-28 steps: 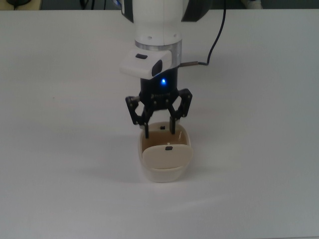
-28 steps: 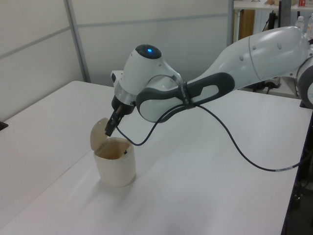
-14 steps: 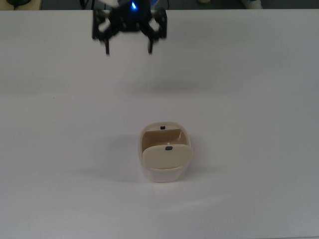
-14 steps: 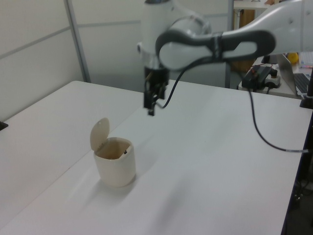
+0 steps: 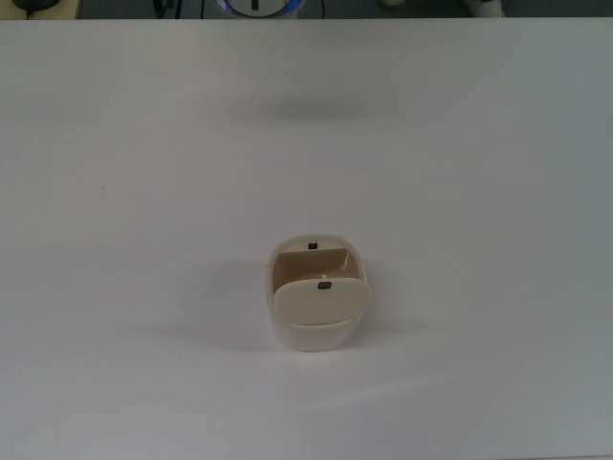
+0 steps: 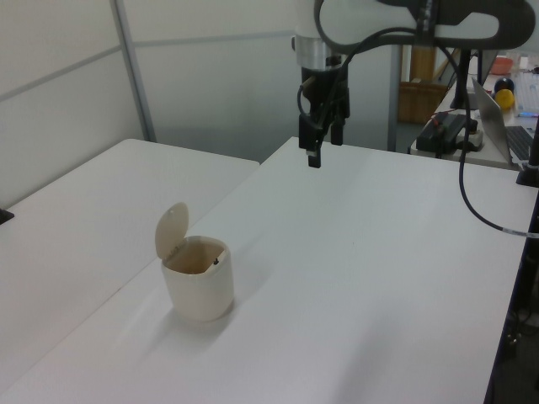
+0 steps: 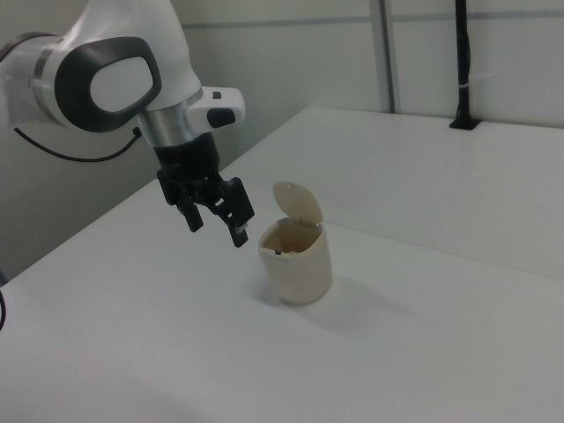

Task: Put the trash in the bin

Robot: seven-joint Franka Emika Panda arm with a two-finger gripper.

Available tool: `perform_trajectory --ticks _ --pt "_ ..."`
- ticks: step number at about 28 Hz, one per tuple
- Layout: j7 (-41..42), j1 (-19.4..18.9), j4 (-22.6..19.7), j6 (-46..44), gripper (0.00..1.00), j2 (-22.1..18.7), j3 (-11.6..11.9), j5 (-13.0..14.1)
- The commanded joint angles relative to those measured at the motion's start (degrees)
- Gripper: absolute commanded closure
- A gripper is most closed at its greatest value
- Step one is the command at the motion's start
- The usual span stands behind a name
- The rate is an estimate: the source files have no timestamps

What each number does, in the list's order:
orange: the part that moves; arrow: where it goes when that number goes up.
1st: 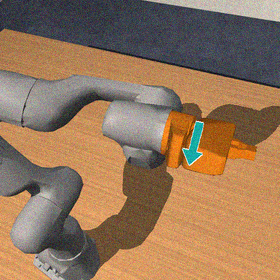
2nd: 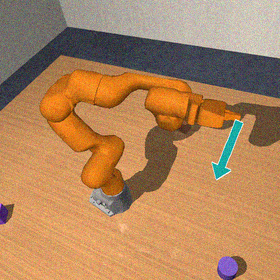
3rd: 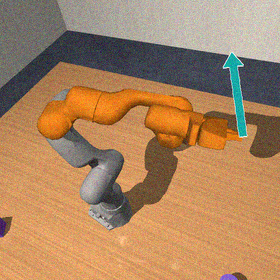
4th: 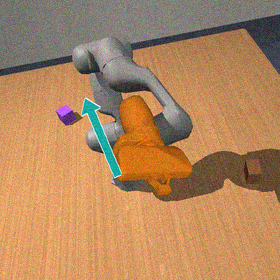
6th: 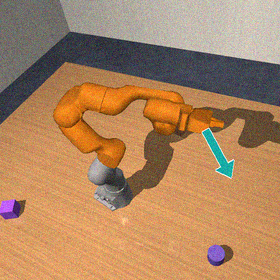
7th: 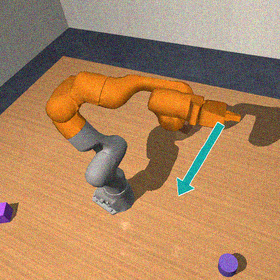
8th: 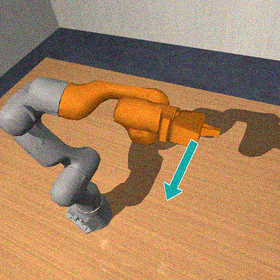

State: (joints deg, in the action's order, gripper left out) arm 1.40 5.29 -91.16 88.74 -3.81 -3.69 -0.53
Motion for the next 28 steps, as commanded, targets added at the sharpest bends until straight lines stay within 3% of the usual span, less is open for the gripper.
perform_trajectory --ticks 1,13,28 --pt "0.8 0.2 -3.8 1.7 0.0 -1.4 0.7 1.2" --pt "0.6 0.7 -7.7 9.4 0.0 -1.5 0.5 1.5" --pt "0.3 0.4 -6.7 9.4 0.0 -0.3 0.4 1.5"
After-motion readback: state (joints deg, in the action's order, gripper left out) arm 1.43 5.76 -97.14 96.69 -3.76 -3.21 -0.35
